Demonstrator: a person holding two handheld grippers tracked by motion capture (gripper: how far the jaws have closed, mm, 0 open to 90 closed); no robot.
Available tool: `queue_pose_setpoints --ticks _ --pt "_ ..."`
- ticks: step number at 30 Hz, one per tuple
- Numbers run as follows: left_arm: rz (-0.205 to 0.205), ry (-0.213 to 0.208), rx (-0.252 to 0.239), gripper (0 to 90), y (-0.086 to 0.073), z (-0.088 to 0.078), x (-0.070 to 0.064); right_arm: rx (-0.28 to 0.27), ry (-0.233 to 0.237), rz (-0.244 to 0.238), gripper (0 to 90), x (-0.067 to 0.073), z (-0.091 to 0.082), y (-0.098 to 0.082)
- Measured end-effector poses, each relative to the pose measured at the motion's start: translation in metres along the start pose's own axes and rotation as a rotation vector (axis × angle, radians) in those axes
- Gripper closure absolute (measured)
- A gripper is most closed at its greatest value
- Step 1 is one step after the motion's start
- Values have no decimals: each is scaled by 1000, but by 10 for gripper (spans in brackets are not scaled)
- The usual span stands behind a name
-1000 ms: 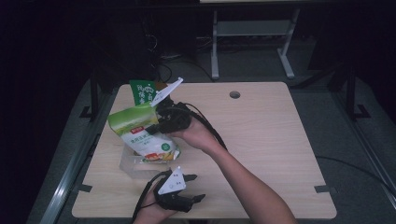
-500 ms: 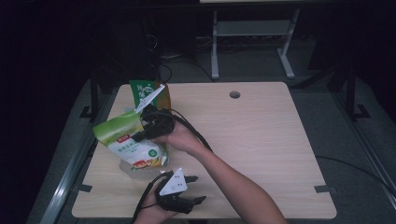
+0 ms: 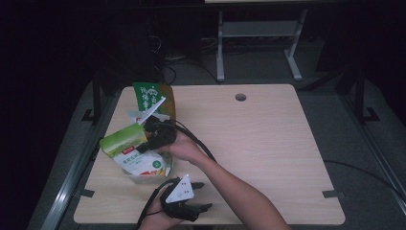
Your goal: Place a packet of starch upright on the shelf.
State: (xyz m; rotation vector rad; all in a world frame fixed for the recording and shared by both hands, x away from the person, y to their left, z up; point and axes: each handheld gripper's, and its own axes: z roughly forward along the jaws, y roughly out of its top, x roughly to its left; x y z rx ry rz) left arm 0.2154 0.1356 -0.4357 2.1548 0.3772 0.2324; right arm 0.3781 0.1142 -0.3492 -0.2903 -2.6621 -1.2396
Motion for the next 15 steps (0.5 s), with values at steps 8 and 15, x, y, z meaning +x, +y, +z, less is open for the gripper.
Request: queue_pose_setpoints --ticks 8,15 --pt "-22 2 1 335 -1 2 1 16 -4 3 830 2 -8 -4" --pt "-39 3 2 333 -3 3 4 51 -22 5 875 0 -10 -17"
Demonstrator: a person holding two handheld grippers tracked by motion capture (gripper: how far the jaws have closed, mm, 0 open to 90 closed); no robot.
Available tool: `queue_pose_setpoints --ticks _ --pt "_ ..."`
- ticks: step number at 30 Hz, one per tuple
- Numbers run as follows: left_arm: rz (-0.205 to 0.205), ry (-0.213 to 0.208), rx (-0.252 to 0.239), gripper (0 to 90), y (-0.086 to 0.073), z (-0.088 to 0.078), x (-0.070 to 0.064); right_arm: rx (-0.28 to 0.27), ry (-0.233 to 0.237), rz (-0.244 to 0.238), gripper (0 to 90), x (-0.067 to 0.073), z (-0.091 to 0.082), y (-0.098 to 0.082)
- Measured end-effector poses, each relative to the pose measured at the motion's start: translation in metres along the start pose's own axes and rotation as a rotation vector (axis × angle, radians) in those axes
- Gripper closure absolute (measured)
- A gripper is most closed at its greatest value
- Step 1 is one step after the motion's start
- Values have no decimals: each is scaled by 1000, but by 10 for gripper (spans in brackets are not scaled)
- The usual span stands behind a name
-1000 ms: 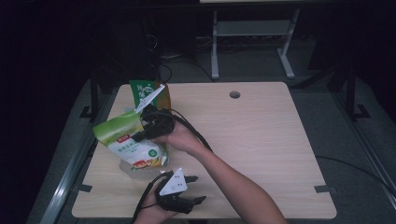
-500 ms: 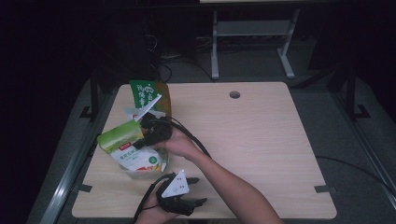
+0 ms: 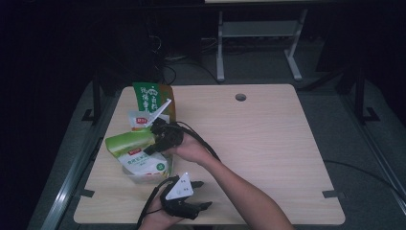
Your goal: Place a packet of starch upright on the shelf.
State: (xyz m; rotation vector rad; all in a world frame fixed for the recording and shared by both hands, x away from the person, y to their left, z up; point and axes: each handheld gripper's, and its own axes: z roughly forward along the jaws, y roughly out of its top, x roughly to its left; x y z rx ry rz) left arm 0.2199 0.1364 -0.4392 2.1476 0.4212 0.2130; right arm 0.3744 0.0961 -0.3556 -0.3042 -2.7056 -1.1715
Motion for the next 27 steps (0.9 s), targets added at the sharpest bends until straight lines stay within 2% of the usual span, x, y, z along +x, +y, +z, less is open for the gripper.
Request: queue_pose_setpoints --ticks 2,5,8,11,14,22,24,25,26,27 --pt "0 1 3 331 0 0 1 -1 3 0 874 -2 0 -7" --pt "-12 0 -1 328 0 2 1 2 14 29 841 -5 -3 -14" --pt "-10 -2 5 324 0 3 2 -3 4 28 833 -3 -7 -14" --pt "-12 -3 8 321 -1 4 2 9 9 23 871 -3 -6 -15" --pt "-19 -2 7 318 -1 4 3 13 6 17 861 -3 -5 -16" --pt "-26 15 4 310 -1 1 8 -7 22 28 737 -5 -14 -19" --pt "-44 18 2 308 -2 1 8 -14 2 25 707 -4 -19 -21" --pt "-26 18 4 307 -2 0 10 -14 -1 27 692 -3 -22 -21" --pt "-48 20 3 306 -2 0 9 -23 0 26 675 -3 -25 -22" --pt "-43 21 2 306 -2 0 10 -25 -6 21 667 -3 -28 -23"
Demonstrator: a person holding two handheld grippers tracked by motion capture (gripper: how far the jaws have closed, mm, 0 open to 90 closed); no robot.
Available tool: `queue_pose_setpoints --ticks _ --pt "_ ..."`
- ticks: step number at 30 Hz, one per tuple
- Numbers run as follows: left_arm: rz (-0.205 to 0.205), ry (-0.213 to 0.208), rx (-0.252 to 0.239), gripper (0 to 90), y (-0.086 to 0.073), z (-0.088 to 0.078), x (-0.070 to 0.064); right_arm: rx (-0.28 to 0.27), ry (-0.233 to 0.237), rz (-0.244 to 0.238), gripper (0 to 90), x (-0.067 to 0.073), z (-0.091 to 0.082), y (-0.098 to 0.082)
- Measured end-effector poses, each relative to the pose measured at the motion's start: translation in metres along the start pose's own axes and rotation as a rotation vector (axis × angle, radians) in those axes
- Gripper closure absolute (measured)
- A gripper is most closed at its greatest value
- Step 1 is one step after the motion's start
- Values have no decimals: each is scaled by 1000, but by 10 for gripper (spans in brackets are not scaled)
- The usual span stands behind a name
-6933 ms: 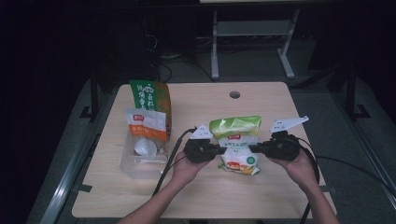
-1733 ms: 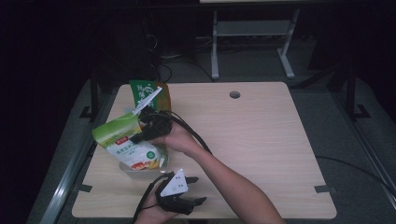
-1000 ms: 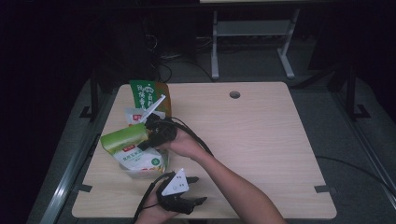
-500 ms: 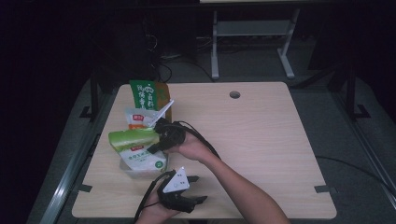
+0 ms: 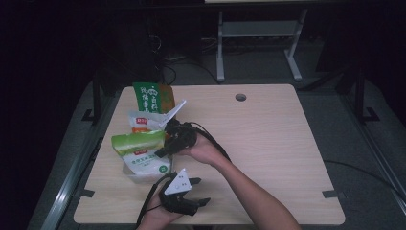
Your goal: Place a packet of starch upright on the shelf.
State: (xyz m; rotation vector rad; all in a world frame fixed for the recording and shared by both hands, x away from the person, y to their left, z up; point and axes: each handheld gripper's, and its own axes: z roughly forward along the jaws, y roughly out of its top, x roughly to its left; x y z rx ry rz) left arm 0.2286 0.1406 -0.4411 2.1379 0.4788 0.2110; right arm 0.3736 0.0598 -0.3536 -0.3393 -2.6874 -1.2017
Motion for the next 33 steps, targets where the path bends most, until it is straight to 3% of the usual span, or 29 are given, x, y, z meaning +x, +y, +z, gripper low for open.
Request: queue_pose_setpoints --ticks 8,17,33 --pt "-1 10 -5 305 1 -2 0 -28 -39 21 596 -2 -24 -12" --pt "-13 3 -4 295 1 2 3 -65 -86 72 530 -14 -56 -39" --pt "-23 9 -4 293 1 2 7 -65 -168 173 440 -29 -81 -73"
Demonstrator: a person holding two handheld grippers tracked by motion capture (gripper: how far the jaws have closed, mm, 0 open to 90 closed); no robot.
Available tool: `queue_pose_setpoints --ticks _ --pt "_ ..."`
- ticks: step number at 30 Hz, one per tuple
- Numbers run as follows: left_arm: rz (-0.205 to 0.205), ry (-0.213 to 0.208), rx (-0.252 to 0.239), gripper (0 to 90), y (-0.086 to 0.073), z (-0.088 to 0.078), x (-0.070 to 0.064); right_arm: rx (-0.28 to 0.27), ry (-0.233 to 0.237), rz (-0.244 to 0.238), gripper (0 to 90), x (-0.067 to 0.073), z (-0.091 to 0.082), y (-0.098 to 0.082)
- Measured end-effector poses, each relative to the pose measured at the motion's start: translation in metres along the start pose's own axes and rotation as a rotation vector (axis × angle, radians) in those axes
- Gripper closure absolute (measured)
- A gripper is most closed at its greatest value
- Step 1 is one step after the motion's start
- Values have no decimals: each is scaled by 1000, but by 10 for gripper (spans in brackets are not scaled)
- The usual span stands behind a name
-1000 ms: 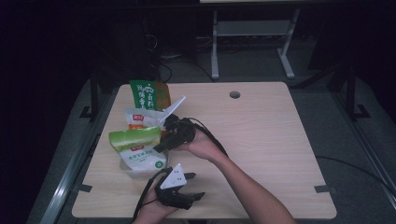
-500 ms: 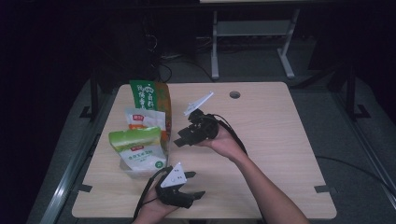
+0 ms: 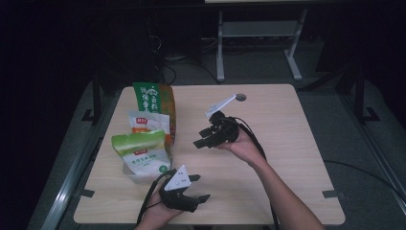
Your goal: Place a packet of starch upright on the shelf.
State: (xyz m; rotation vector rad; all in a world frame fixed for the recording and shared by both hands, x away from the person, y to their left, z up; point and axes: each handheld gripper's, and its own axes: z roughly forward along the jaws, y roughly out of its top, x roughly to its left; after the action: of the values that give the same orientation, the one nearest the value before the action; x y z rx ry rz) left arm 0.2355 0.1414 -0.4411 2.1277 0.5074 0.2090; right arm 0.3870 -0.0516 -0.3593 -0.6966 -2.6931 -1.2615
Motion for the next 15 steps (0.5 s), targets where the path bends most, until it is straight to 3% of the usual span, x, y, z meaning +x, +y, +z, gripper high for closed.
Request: queue_pose_setpoints --ticks 15 --pt "-13 7 -9 292 0 -2 3 21 -44 18 402 -9 -14 -10"
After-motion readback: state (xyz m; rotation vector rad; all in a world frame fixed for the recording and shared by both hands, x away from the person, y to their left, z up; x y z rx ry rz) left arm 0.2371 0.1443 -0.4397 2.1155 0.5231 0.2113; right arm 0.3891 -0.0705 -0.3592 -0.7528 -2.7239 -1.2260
